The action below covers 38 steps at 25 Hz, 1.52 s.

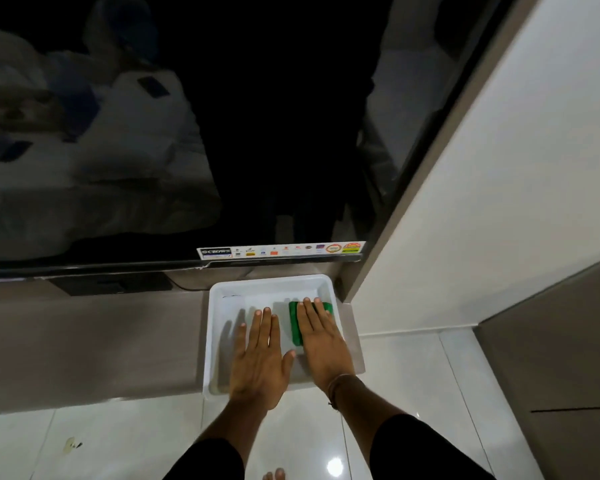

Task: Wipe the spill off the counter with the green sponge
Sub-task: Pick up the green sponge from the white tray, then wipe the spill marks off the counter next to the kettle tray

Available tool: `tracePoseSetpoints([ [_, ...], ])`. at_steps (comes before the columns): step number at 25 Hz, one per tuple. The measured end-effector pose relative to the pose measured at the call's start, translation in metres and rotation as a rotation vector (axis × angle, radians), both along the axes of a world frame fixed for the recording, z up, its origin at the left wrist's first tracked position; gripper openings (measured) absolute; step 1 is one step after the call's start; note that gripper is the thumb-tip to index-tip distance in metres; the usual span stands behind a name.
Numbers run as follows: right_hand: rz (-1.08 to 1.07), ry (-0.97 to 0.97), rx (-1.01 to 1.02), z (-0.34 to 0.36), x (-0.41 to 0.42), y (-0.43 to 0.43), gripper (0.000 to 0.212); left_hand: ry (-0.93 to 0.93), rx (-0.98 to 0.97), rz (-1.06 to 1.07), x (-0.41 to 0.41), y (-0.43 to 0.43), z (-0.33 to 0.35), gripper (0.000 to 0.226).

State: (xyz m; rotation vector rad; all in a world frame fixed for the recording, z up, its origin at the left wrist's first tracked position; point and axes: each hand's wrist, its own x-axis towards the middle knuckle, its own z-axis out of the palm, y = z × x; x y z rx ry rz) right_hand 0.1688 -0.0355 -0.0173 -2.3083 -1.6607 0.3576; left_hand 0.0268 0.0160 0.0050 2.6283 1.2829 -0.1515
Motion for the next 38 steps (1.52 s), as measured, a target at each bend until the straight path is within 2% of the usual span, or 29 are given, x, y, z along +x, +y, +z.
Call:
tracePoseSetpoints([
  [3, -0.084, -0.027, 0.095, 0.035, 0.022, -0.046, 0.087, -0.113, 0.009, -0.151, 0.034, -0.039, 0.033, 0.086],
  [7, -0.300, -0.098, 0.099, 0.058, 0.093, -0.132, 0.082, 0.024, 0.005, -0.321, 0.123, -0.097, 0.058, 0.082],
  [11, -0.526, -0.171, 0.129, 0.068, 0.183, -0.241, 0.087, 0.027, 0.064, -0.558, 0.228, -0.168, 0.071, 0.098],
  [14, -0.678, -0.193, 0.130, 0.078, 0.255, -0.329, 0.086, 0.030, 0.068, -0.653, 0.318, -0.234, 0.077, 0.094],
  [18, -0.797, -0.227, 0.136, 0.093, 0.328, -0.438, 0.088, -0.044, 0.053, -0.818, 0.420, -0.322, 0.087, 0.109],
  [25, -1.125, -0.278, 0.049, 0.115, 0.433, -0.615, 0.089, -0.174, 0.084, -1.131, 0.585, -0.462, 0.111, 0.081],
  [32, -1.437, -0.225, 0.030, 0.119, 0.547, -0.742, 0.086, -0.264, 0.023, -1.377, 0.765, -0.575, 0.109, 0.077],
  [38, -1.631, -0.100, -0.044, 0.107, 0.628, -0.787, 0.079, -0.208, -0.046, -1.477, 0.884, -0.624, 0.076, 0.078],
])
